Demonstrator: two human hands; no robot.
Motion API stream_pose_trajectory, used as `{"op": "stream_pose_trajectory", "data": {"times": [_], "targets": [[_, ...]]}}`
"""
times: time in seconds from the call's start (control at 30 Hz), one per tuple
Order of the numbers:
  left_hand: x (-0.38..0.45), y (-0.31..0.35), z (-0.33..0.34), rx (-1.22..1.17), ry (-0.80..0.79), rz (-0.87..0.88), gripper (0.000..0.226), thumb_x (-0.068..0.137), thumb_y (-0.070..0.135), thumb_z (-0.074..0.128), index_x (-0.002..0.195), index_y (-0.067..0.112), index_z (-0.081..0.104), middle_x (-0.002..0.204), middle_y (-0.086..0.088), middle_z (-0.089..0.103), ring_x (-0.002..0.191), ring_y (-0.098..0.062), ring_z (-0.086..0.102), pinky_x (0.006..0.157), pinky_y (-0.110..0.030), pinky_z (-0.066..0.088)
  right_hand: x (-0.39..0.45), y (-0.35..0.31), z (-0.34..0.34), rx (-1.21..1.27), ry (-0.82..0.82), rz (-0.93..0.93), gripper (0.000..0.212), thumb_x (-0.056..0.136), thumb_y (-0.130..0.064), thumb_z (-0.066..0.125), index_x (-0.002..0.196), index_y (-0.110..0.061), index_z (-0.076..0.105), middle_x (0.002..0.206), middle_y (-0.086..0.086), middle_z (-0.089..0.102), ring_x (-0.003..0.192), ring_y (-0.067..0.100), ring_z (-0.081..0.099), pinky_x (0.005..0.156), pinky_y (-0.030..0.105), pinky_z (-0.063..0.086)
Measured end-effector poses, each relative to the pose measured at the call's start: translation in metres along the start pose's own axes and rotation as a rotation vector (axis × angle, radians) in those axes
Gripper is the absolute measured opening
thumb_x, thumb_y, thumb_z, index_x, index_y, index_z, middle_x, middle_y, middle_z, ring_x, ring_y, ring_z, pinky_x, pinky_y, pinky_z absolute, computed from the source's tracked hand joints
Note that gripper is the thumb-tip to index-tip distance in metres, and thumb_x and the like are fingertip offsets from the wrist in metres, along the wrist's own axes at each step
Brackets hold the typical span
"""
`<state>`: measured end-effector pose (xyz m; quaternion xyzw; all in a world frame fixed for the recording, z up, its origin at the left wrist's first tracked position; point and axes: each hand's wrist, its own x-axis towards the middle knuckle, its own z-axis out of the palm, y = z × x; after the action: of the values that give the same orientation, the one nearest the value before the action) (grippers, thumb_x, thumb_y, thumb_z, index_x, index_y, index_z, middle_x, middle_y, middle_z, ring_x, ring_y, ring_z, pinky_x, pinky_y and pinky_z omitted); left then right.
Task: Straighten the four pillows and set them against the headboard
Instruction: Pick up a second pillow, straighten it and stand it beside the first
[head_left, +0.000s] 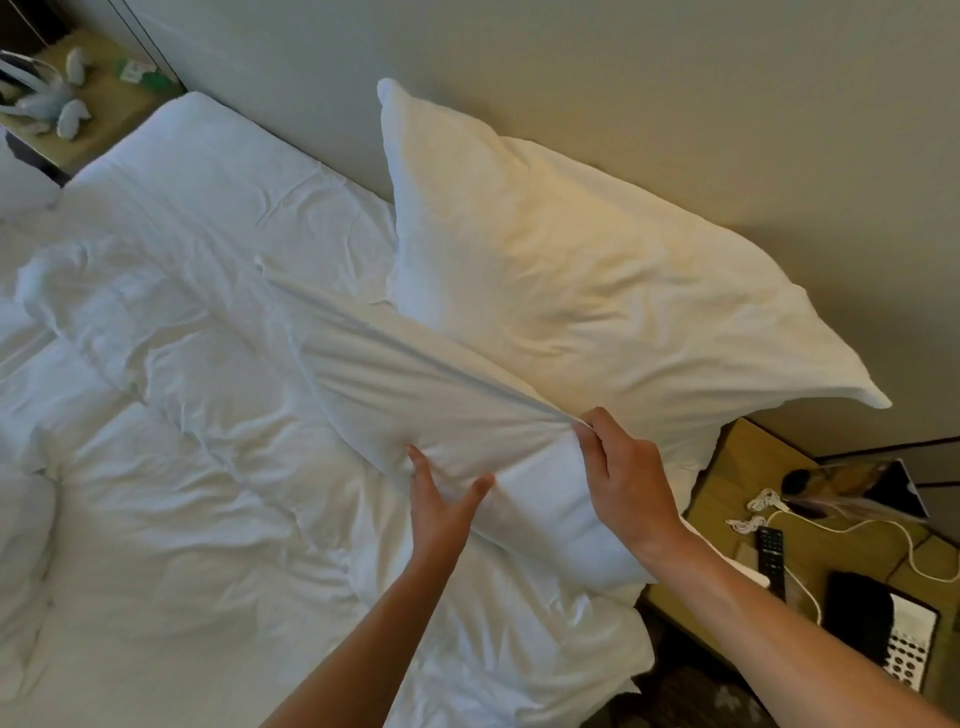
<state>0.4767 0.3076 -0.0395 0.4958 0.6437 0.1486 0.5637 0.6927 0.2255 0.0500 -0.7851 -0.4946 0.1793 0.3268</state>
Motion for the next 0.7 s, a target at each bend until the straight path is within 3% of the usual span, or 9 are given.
{"op": "stream_pose_trajectory", "data": {"times": [0.2,0.37,0.47,0.6,0.7], "targets": [[0.041,0.046,0.044,0.188,-0.081,-0.020,0.131,0.068,0.069,0.079,0.159,0.041,-0.011,0.160,-0.021,0.026,0.142,-0.039,0.040,0.114,-0.047,0.041,0.051,0.029,-0.034,-0.188,-0.004,0.119,0.033,0.112,-0.037,0.039,0.090,-0.016,0.051,0.056,0.001,0.049,0.049,0.022,0.049,0.047,0.044,0.039],[0.082,0.087,0.079,0.196,-0.076,0.027,0.131,0.071,0.068,0.078,0.160,0.035,-0.013,0.154,-0.035,0.029,0.135,-0.043,0.047,0.107,-0.043,0.044,0.097,0.034,-0.051,-0.228,0.087,0.083,0.033,0.112,-0.037,0.041,0.087,-0.018,0.051,0.056,-0.003,0.050,0.050,0.017,0.049,0.047,0.037,0.034],[0.097,0.104,0.087,0.194,-0.069,0.070,0.131,0.071,0.070,0.076,0.160,0.035,-0.013,0.152,-0.036,0.031,0.135,-0.043,0.047,0.108,-0.045,0.045,0.119,0.037,-0.062,-0.298,0.132,0.071,0.034,0.112,-0.038,0.040,0.085,-0.020,0.050,0.058,-0.003,0.052,0.052,0.018,0.050,0.047,0.036,0.038],[0.085,0.084,0.079,0.230,-0.070,0.020,0.132,0.071,0.069,0.077,0.160,0.036,-0.014,0.155,-0.033,0.028,0.137,-0.044,0.045,0.108,-0.046,0.045,0.105,0.046,-0.058,-0.469,-0.004,0.036,0.032,0.112,-0.041,0.040,0.087,-0.023,0.049,0.057,-0.004,0.050,0.048,0.020,0.048,0.044,0.036,0.035],[0.070,0.064,0.074,0.244,-0.075,0.029,0.127,0.074,0.066,0.077,0.161,0.032,-0.010,0.159,-0.027,0.028,0.142,-0.040,0.041,0.111,-0.044,0.043,0.073,0.058,-0.050,-0.434,-0.072,0.040,0.029,0.110,-0.048,0.042,0.093,-0.025,0.050,0.058,-0.007,0.050,0.049,0.018,0.049,0.044,0.032,0.033]]}}
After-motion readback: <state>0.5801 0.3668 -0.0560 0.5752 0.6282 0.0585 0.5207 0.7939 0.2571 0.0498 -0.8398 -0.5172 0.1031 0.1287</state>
